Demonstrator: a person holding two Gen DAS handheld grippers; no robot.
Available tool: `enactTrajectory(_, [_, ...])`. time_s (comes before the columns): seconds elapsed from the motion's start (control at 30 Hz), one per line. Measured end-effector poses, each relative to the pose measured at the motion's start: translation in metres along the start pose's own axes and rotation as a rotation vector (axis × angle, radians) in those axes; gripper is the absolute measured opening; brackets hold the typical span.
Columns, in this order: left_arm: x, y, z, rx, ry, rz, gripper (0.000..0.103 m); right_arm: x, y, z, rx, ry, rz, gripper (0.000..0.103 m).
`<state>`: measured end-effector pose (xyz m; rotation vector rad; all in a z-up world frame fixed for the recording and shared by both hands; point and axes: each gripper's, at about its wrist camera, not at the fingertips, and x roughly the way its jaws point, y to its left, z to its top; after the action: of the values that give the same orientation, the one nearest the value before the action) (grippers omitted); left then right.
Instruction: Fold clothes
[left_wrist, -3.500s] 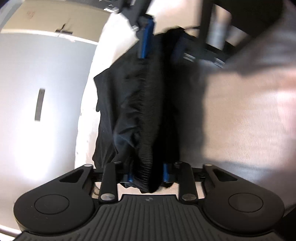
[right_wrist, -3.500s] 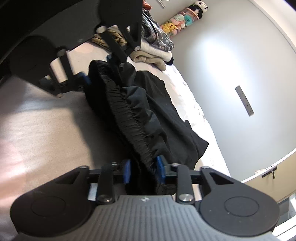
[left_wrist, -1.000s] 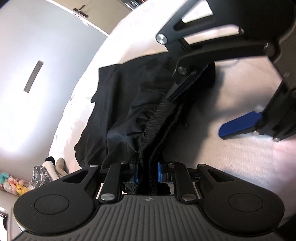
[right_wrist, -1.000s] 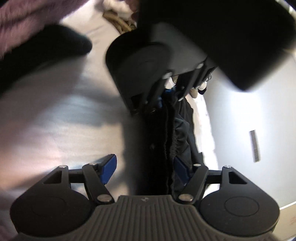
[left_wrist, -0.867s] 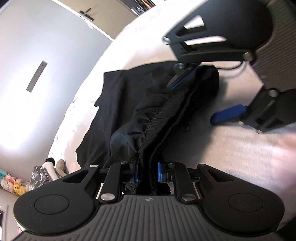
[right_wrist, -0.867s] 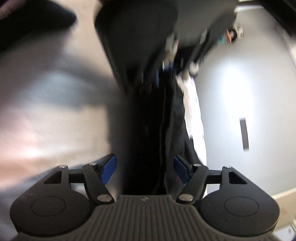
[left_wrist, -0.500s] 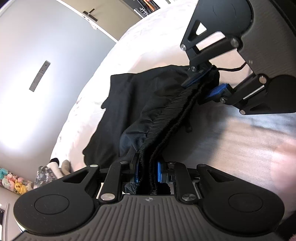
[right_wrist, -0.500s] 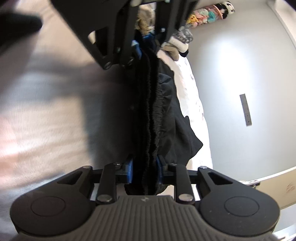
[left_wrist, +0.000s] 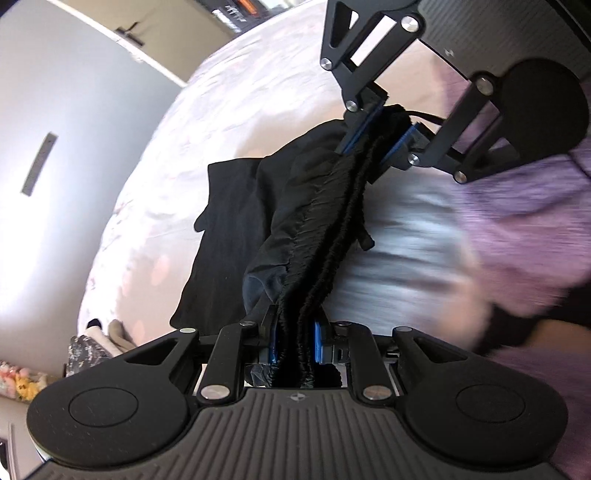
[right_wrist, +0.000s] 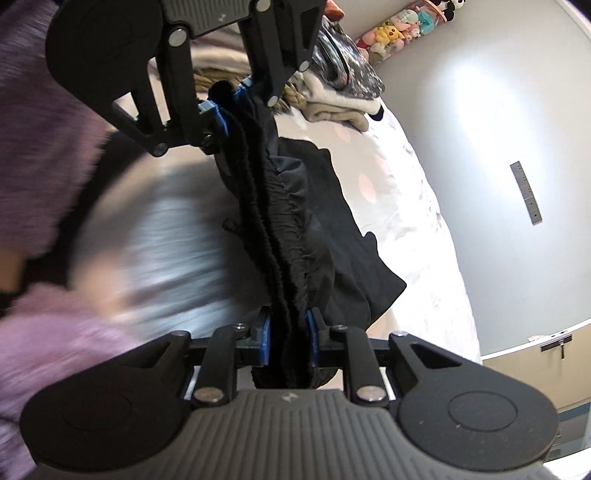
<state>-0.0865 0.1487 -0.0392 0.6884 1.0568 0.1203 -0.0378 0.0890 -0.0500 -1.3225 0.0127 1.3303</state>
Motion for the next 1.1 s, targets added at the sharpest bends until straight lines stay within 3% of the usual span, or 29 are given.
enactTrajectory(0.2, [-0.039, -0.023, -0.013, 0.027, -0.023, -0.113, 0.015, -0.047, 0.02, -0.012, 0.038, -0.027, 0.082, 0.021])
enactTrajectory(0.33, [-0.037, -0.021, -0.013, 0.02, -0.019, -0.144, 0.015, -0.053, 0.02, -0.015, 0.071, -0.043, 0.113, 0.021])
enactTrajectory(0.57, [-0.023, 0.023, -0.009, -0.061, -0.044, -0.174, 0.015, -0.029, -0.017, -0.003, 0.126, -0.077, 0.14, 0.022])
enactTrajectory(0.73, [-0.006, 0.063, -0.006, -0.174, -0.071, -0.202, 0.016, -0.02, -0.052, -0.004, 0.256, -0.11, 0.166, 0.022])
enactTrajectory(0.87, [0.021, 0.092, -0.008, -0.265, -0.071, -0.222, 0.016, 0.014, -0.088, -0.002, 0.409, -0.133, 0.209, 0.022])
enactTrajectory(1.1, [0.08, 0.135, -0.017, -0.433, -0.077, -0.218, 0.017, 0.089, -0.12, 0.009, 0.522, -0.125, 0.242, 0.023])
